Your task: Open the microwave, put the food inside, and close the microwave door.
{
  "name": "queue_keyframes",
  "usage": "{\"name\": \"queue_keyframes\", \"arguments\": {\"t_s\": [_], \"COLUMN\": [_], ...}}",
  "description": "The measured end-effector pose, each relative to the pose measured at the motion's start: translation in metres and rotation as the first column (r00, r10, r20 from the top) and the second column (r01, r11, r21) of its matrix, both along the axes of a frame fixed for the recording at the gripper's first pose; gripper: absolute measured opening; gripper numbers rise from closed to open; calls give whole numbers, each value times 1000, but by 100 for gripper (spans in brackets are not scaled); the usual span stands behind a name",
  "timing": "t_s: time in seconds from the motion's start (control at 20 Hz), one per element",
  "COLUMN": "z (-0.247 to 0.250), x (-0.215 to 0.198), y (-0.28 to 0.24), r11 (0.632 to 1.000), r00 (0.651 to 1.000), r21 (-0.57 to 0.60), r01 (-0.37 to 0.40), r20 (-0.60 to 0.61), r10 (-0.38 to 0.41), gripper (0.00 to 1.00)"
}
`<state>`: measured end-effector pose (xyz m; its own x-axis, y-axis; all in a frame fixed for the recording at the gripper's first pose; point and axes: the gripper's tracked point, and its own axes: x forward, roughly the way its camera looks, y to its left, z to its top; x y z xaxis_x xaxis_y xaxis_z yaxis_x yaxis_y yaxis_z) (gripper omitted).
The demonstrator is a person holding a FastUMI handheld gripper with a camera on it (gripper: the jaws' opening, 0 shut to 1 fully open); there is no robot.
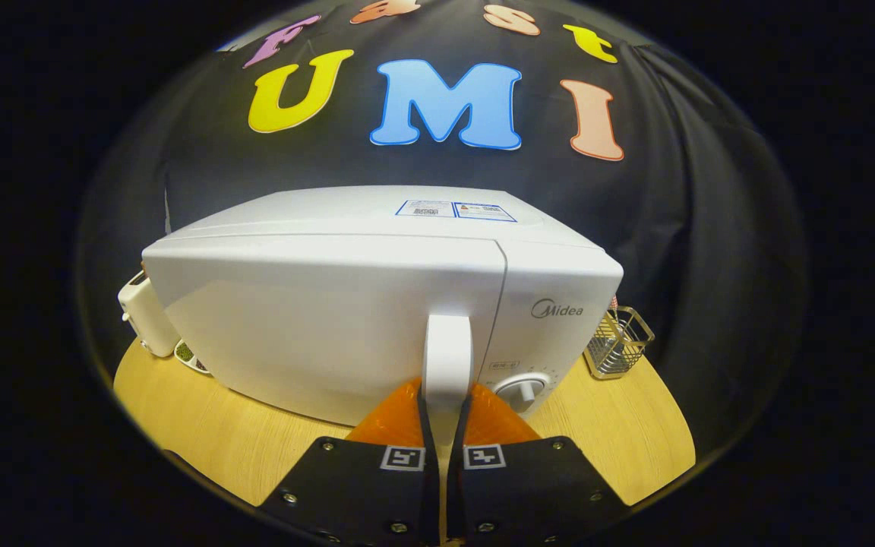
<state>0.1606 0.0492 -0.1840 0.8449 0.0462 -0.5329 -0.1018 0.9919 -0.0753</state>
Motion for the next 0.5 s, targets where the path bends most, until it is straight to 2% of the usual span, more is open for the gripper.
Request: {"name": "queue_keyframes", "arguments": {"t_s": [0.2,0.4,0.5], "z": [0,1,1], "x": [-2,-42,-59], "y": [1,5,9], "r11": [1000,998,1000], "r00": [1000,999,997], "r21": [-26,-53,-27], "r01": [-4,-31,-10], "r20": [-20,-35,-72], "r10": [3,29,8], "gripper": [4,4,4]}}
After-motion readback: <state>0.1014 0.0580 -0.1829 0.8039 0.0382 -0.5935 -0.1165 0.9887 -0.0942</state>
